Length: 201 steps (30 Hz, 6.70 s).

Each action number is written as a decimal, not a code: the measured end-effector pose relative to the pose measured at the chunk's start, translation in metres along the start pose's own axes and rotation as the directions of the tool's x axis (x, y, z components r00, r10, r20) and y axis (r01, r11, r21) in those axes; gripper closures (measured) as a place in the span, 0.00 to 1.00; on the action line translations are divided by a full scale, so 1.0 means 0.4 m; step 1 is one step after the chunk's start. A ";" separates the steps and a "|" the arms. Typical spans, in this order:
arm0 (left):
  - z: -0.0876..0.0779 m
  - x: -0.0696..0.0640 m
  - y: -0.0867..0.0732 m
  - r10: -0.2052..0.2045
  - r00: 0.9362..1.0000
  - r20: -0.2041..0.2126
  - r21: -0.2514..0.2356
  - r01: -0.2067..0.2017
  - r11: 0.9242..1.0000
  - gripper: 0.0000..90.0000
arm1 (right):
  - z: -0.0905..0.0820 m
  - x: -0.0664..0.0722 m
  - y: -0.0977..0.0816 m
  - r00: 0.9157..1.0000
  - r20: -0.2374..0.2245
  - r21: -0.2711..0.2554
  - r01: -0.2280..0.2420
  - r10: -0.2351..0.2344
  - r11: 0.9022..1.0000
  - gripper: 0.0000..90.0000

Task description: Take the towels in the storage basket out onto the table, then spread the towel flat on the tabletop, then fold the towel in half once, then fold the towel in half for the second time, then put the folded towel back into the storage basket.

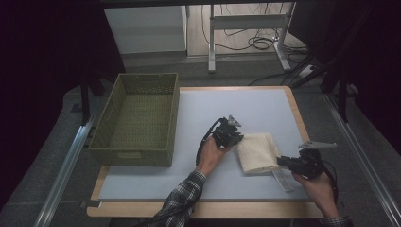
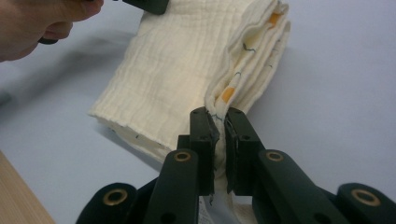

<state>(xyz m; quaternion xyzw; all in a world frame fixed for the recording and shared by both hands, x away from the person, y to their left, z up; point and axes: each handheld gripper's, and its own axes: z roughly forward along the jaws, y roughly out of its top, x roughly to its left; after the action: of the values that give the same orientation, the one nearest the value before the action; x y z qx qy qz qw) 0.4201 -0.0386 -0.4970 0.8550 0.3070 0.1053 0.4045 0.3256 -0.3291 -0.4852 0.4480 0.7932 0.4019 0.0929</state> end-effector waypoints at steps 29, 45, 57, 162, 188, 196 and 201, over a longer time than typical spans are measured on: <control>-0.256 0.088 0.057 0.066 0.987 -0.149 -0.011 -0.068 0.998 0.91 | 0.075 0.131 0.172 0.988 -0.035 -0.051 0.151 -0.153 0.987 0.92; -0.356 0.158 0.052 0.023 0.979 -0.204 -0.050 -0.034 0.998 0.91 | 0.131 0.205 0.257 0.976 -0.072 -0.065 0.202 -0.207 0.977 0.92; -0.430 0.221 0.044 -0.004 0.967 -0.255 -0.066 -0.013 0.998 0.91 | 0.166 0.268 0.331 0.967 -0.088 -0.081 0.234 -0.241 0.969 0.92; -0.609 0.583 -0.263 -0.100 0.842 -0.531 0.118 0.190 0.975 0.90 | 0.682 0.772 0.536 0.865 -0.184 0.114 0.491 -0.467 0.864 0.90; -0.558 0.584 -0.261 -0.190 0.842 -0.505 0.093 0.272 0.958 0.38 | 0.629 0.718 0.544 0.876 -0.168 0.028 0.463 -0.452 0.886 0.56; -0.568 0.578 -0.261 -0.228 0.848 -0.478 0.058 0.289 0.956 0.28 | 0.604 0.709 0.541 0.874 -0.182 0.008 0.459 -0.450 0.888 0.42; -0.572 0.573 -0.263 -0.254 0.851 -0.459 0.036 0.303 0.952 0.22 | 0.594 0.696 0.540 0.878 -0.200 0.011 0.445 -0.434 0.895 0.37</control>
<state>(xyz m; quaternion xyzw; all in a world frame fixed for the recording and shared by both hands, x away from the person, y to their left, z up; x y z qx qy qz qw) 0.4568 0.2957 -0.4432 0.7741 0.5180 0.2236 0.2873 0.4219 0.0807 -0.4269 0.2178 0.8904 0.3889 0.0920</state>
